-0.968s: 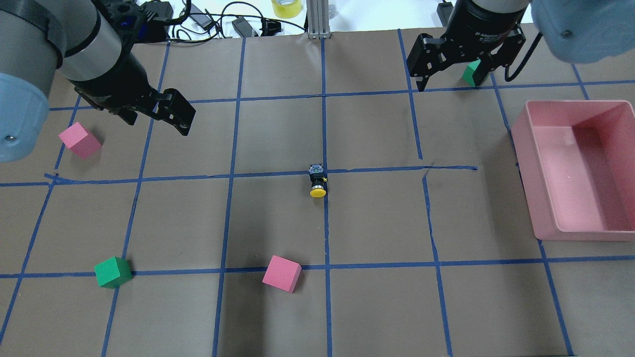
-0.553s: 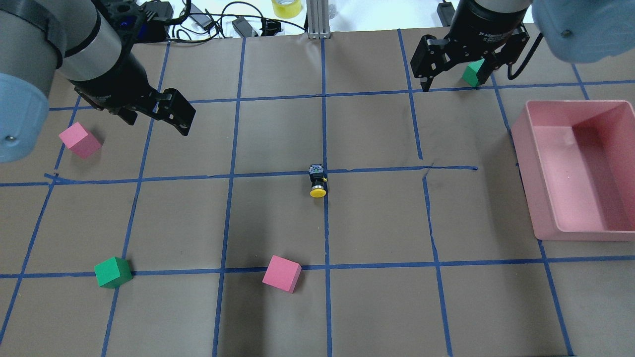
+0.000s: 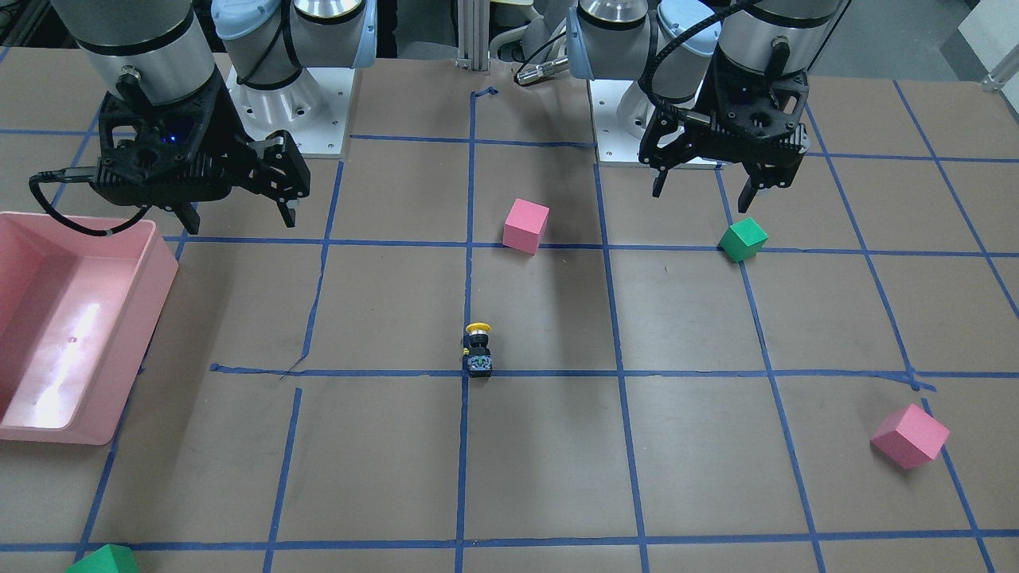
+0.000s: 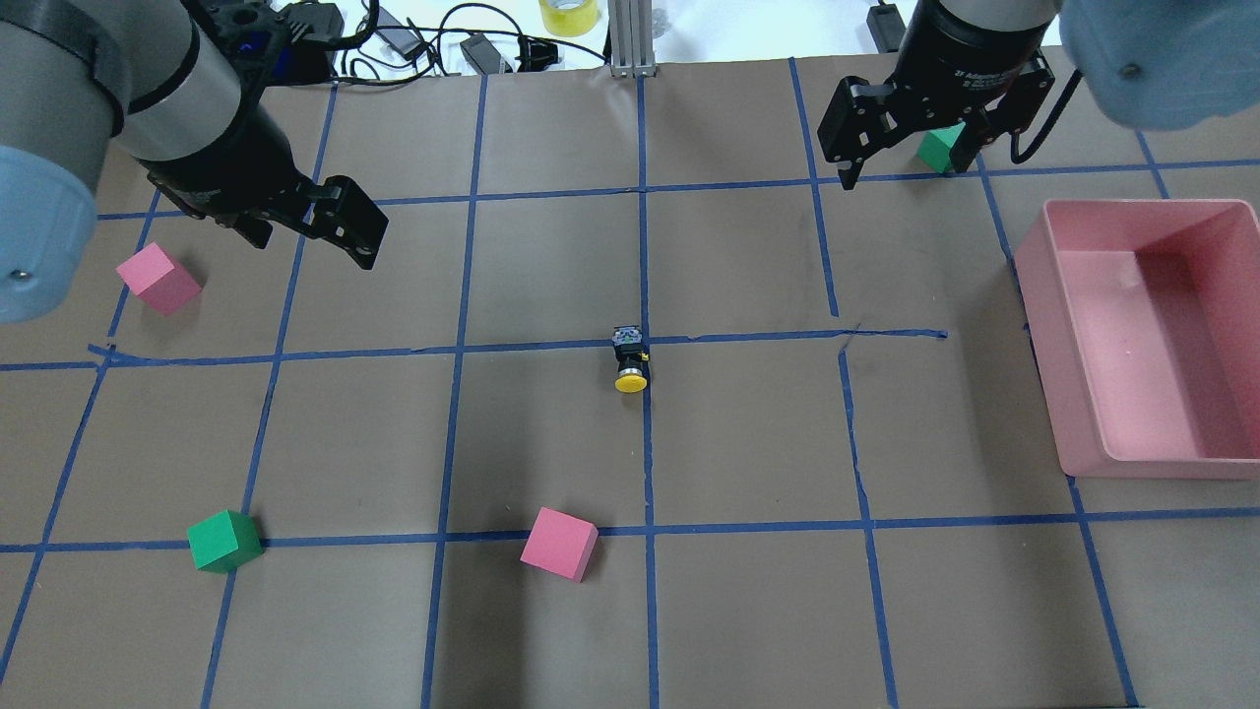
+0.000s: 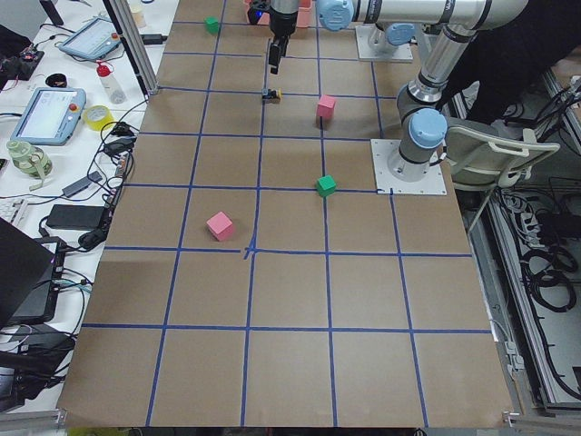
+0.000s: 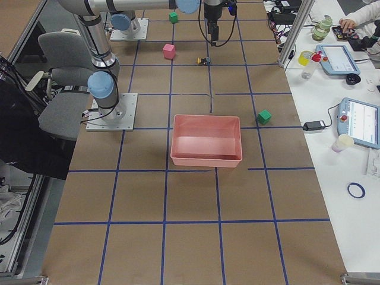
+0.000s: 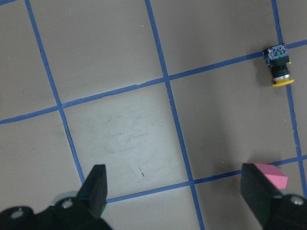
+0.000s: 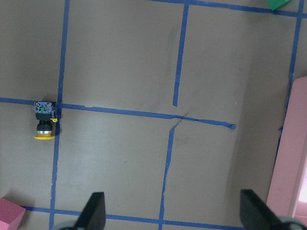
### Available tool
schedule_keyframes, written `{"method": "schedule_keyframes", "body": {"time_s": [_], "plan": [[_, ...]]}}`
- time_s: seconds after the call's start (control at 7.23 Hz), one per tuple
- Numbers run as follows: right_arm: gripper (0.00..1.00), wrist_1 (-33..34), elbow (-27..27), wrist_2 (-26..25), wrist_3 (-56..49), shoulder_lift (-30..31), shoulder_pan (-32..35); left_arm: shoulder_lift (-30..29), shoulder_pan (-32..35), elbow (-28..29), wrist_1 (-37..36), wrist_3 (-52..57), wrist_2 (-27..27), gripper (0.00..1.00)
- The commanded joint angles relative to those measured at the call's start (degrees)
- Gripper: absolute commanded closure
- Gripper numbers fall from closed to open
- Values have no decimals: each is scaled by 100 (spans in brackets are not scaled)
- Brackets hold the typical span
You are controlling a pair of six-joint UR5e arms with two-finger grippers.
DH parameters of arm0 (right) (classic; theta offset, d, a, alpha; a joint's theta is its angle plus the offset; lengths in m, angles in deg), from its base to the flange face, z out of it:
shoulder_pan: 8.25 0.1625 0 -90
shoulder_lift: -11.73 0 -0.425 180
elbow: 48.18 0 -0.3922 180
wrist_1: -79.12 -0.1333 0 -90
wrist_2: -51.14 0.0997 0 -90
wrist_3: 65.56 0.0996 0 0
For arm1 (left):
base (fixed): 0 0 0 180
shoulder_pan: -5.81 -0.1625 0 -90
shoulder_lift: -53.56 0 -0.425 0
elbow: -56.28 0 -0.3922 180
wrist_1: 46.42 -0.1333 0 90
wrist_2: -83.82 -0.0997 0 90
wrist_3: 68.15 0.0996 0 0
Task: Align button upright
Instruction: 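Hold the right arm back while the left arm starts moving toward the switch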
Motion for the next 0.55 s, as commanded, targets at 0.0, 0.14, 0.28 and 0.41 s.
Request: {"method": "schedule_keyframes", "body": {"time_s": [0.0,0.14,0.28,0.41], "plan": [[0,-1,2,9,29,-10,-1,-35,9,9,-11,-15,9,0],[0,-1,2,35,20,-2,-1,-87,26,44,-72,-50,0,0],[0,-1,2,27,29,-10,-1,-140,35,44,-73,-15,18,0],[0,-1,2,27,29,-11,-1,-210,79,18,-99,-111,79,0]]}}
